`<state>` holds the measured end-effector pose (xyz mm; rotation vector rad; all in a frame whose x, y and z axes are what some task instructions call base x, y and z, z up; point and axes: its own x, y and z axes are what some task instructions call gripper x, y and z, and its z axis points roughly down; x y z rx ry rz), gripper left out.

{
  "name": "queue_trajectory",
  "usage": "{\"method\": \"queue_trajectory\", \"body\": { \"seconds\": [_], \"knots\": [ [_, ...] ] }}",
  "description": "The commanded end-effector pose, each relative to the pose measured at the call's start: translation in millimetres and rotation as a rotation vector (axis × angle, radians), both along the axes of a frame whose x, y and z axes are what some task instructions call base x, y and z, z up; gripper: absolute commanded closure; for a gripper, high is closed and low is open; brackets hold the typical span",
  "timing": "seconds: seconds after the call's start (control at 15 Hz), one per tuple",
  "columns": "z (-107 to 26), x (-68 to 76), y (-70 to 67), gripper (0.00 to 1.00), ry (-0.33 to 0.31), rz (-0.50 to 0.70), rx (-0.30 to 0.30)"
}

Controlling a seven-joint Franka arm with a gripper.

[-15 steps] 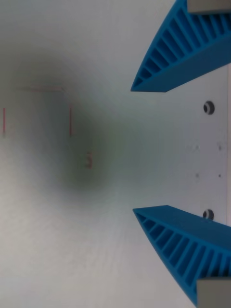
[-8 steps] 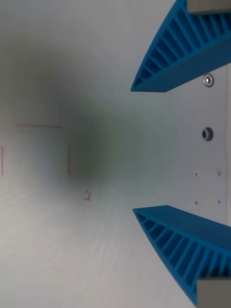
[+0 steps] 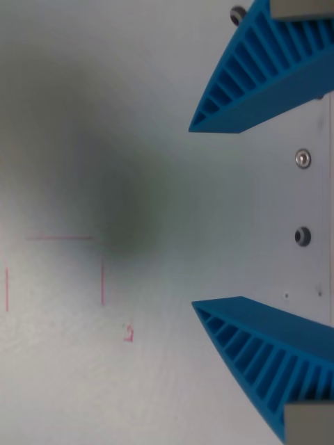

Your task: Move in gripper positive y

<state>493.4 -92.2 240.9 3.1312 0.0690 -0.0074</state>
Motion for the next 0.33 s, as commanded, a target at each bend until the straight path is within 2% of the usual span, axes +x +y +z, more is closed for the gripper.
{"method": "queue_trajectory", "body": {
  "seconds": [0.07,0.33],
  "knots": [
    [0.1,7.1,-15.5,0.00,0.004,0.018,0.004],
    [0.2,8.3,-35.5,0.00,0.004,0.018,0.004]
  ]
}}
